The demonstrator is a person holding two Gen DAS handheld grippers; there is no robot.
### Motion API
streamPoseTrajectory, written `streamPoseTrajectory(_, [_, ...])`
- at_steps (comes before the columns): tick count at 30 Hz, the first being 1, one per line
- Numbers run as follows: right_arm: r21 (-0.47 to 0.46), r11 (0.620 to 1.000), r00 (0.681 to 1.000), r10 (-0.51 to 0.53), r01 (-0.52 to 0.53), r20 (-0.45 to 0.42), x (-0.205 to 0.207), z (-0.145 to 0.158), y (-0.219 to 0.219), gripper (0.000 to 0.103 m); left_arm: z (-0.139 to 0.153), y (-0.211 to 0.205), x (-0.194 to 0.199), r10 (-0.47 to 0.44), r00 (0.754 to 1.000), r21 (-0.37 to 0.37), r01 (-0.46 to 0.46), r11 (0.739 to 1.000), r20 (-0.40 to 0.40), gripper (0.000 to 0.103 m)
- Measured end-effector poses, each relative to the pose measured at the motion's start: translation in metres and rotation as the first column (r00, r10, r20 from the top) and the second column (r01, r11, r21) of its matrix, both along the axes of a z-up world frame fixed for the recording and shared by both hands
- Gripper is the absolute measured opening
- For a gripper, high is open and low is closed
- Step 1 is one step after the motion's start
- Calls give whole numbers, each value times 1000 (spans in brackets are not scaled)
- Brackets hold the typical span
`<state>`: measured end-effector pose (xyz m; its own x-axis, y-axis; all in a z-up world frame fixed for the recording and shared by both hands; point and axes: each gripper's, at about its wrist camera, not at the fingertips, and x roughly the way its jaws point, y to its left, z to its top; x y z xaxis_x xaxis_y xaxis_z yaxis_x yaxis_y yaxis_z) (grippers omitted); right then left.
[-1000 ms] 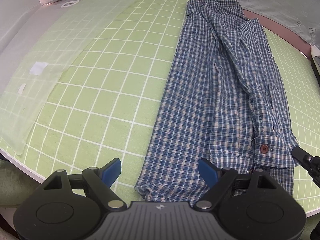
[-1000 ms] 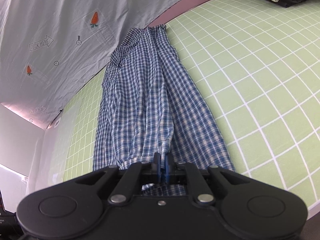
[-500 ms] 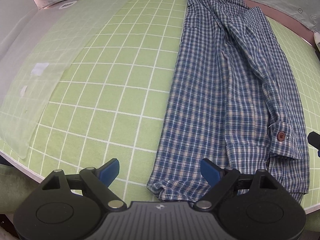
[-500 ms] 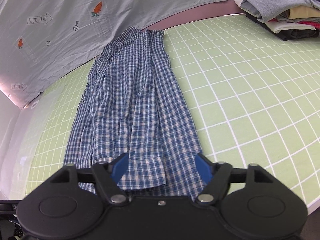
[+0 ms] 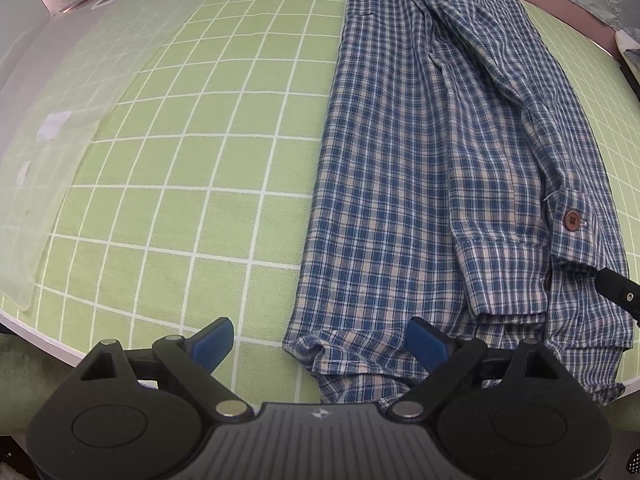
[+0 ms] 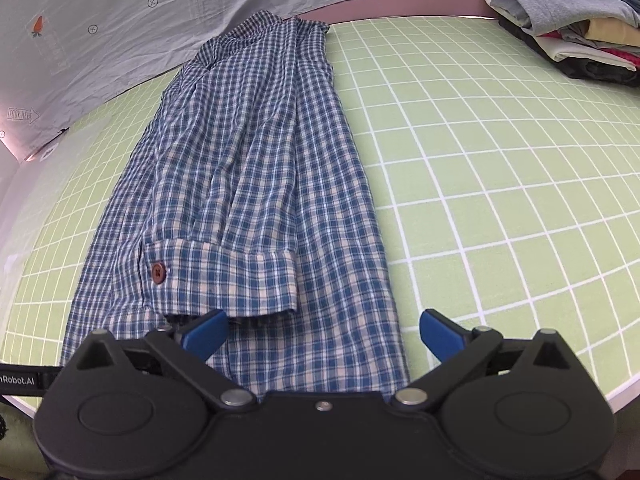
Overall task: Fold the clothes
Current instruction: 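Open the right gripper and release the folded shirt side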
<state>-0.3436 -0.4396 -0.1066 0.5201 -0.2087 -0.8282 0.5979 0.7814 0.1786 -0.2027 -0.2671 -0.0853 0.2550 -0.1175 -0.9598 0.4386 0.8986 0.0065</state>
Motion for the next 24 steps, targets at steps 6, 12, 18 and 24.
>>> streamPoseTrajectory(6, [-4,1000,999,6,-7,-34,-2,-9,5,103,-2,-4,-4,-23,1000,-3,23,1000,-3,93])
streamPoseTrajectory(12, [-12,1000,998,14,-15,-56,-3,-13,9,103,-3,-10,-10,-49,999,2,49,999,1,93])
streamPoseTrajectory(18, [-24,999,997,23,-24,-68,-4,-15,12,103,-5,-22,-18,-64,998,-8,64,998,-3,91])
streamPoseTrajectory(24, [-35,999,996,31,-34,-80,-5,-17,15,103,-3,-31,-31,-87,996,-24,87,996,-4,81])
